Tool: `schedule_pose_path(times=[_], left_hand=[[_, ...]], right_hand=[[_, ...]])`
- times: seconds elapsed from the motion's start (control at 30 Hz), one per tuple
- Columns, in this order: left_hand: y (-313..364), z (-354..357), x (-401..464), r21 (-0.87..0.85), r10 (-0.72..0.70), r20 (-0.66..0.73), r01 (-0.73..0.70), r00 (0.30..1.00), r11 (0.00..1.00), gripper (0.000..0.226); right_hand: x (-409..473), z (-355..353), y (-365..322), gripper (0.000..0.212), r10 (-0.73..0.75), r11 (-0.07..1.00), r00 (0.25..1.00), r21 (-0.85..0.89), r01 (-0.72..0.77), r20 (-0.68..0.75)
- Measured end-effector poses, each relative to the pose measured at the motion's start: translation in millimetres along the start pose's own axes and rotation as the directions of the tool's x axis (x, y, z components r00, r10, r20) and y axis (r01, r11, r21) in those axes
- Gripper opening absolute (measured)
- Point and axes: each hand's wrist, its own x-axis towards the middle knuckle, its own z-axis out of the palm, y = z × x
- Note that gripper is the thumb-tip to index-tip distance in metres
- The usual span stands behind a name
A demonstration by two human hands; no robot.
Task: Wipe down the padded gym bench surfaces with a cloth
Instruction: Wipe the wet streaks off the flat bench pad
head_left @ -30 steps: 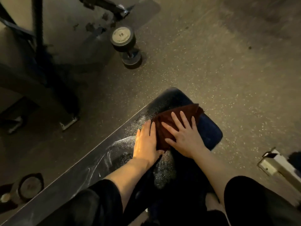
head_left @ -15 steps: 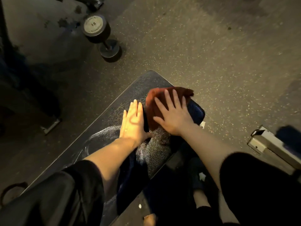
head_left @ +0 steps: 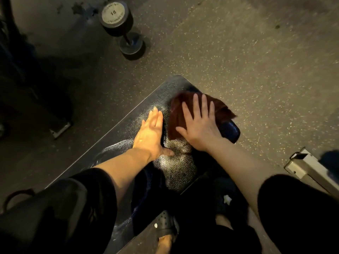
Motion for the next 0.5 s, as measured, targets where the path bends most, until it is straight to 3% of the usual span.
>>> schedule_pose_path(times=[0.13,0.23,0.33,0.5], left_hand=[[-3,1,1,-0.055,0.022,0.001,-0.022,1.000,0.998,0.142],[-6,3,1,-0.064,0.027,-0.007,-0.028,1.000,0.998,0.141],[-7,4,1,-0.132,0.011,-0.029,-0.015,1.000,0.991,0.141],[-8,4,1,-0.184,0.017,-0.058,-0.027,0.998,0.983,0.139]], right_hand=[[39,-10,0,0.077,-0.027,1.000,1.000,0.007,0.027,-0.010],[3,-1,15,0.073,-0.102,0.994,0.993,0.030,0.104,-0.061],[-35,13,21,0.073,-0.082,0.996,0.993,0.033,0.085,-0.086],[39,-10,-7,0.074,-0.032,0.998,0.999,0.050,0.033,-0.012]])
